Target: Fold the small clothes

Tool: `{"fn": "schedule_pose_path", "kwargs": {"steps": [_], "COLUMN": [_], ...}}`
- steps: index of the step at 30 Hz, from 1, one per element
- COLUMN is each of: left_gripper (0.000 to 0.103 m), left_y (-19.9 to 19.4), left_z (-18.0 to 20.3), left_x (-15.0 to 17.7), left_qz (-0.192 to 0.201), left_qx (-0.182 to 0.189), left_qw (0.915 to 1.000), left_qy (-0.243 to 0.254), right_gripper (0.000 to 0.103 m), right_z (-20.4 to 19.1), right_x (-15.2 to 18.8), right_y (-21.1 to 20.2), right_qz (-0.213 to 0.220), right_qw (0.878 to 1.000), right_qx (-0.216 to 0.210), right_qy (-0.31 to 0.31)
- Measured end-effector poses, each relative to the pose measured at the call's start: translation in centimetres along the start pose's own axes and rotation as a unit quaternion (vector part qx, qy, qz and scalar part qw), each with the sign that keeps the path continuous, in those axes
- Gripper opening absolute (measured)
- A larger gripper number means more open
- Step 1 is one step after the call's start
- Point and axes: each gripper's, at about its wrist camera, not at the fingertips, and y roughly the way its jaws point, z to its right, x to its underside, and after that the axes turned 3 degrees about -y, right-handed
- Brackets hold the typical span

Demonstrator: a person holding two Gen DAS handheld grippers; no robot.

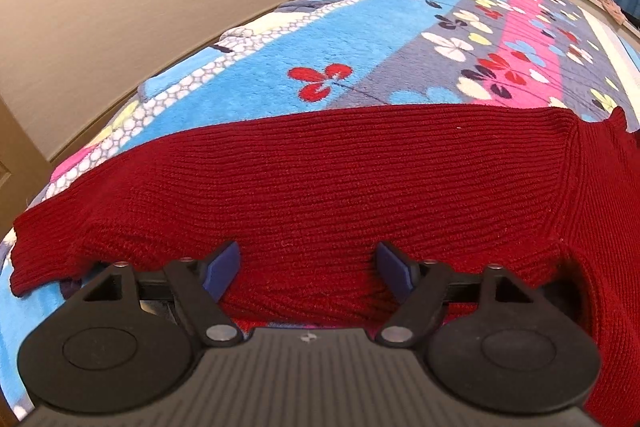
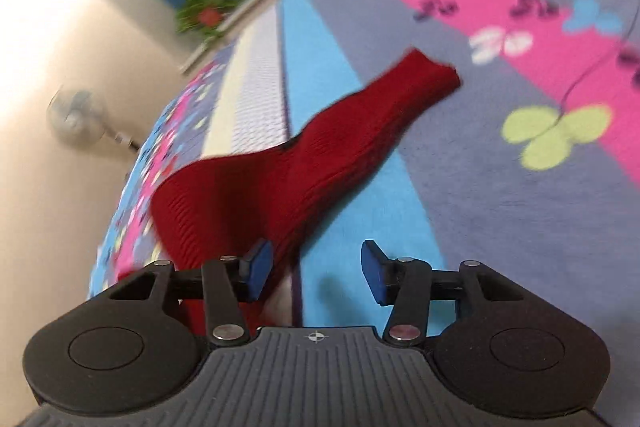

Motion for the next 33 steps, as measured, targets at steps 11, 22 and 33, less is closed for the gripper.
{"fn": "schedule_pose_path", "kwargs": {"steps": [11,22,33], "left_gripper": [0.083,0.083,0.082], "left_y": [0.5,0.5,-1.6], "left_z": [0.6,0.6,0.3], "left_x": [-0.3,-0.4,-0.3], "left_qz": [0.003,0.000,0.025], "left_qx": [-0.001,-0.002,-0.001], "left_qw": [0.9999,0.9999,0.9996], "left_qy": [0.014,0.010,-0.008], "right_gripper": [0.013,0.014,0.014], "right_z": [-2.3,8.1,14.9], "right_x": [-4.0,-11.2,-5.1], "right_y": [5.3,-6.3,-18.2], "right_qz": [0.017,0.169,0.160], "right_qw": [0.995,0.938,0.923], "right_qx": [0.065,0.295,0.343], "right_qy": [-0.068,-0.066,-0.068]}}
